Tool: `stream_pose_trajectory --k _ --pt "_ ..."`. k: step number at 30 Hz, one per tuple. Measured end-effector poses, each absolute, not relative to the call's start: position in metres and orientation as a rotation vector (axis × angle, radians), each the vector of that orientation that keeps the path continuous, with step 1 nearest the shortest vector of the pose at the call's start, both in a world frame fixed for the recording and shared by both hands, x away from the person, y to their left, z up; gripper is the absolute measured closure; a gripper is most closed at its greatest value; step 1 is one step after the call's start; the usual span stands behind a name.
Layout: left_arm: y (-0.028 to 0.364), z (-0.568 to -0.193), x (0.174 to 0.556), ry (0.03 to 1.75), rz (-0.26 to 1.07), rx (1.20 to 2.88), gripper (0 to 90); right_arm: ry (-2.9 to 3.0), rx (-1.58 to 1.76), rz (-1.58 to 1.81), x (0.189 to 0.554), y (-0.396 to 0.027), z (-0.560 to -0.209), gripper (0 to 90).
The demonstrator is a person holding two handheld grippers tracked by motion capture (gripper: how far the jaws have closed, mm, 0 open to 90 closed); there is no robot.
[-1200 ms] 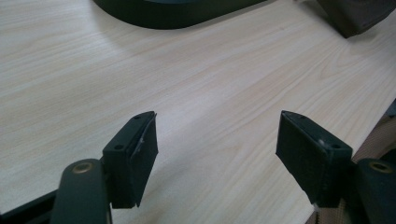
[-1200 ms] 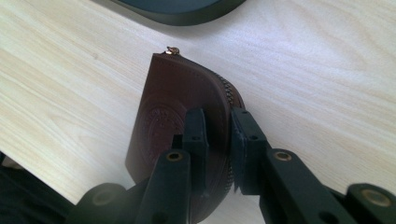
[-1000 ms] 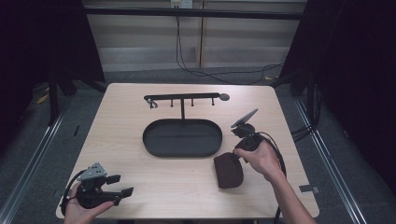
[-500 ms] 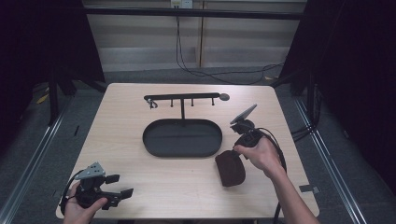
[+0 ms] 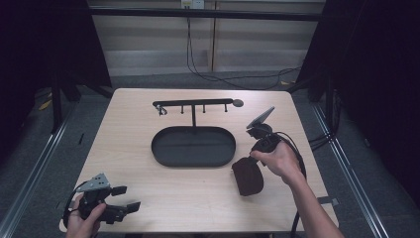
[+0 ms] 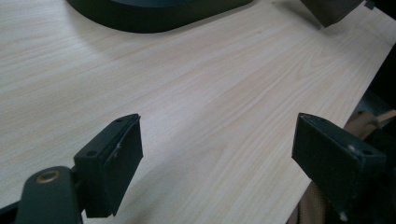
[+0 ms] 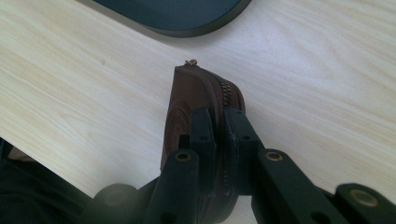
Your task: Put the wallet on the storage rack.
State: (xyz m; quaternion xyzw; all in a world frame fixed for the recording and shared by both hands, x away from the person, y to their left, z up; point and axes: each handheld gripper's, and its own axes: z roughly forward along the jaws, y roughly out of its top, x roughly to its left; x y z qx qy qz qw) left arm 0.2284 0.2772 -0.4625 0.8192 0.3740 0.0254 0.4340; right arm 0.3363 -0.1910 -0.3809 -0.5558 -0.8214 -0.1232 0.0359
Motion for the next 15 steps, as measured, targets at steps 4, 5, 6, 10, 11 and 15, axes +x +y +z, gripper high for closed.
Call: stream_pose_trajectory --k 4,5,6,10,11,15 --pt "0.277 -0.463 0.229 0.92 0.063 2.047 16.1 -2.525 -1.714 -0.388 0.338 -0.192 -0.373 83.3" --pt "0.277 -0.463 0.229 0.923 0.067 2.047 16.1 -2.526 -1.714 -0.381 0.338 -0.192 -0.372 83.3" --pt "0.277 -0.463 0.229 0.926 0.069 2.043 16.1 -2.53 -1.717 -0.382 0.339 -0.193 -0.371 83.3" --pt "0.278 -0.461 0.228 0.911 0.08 2.045 16.1 -2.536 -1.745 -0.354 0.342 -0.195 -0.366 83.4" --pt "0.278 -0.461 0.227 0.905 0.074 2.044 16.1 -2.534 -1.752 -0.35 0.343 -0.195 -0.365 83.3" --pt "0.278 -0.461 0.227 0.909 0.07 2.05 16.1 -2.559 -1.757 -0.326 0.344 -0.194 -0.359 83.3"
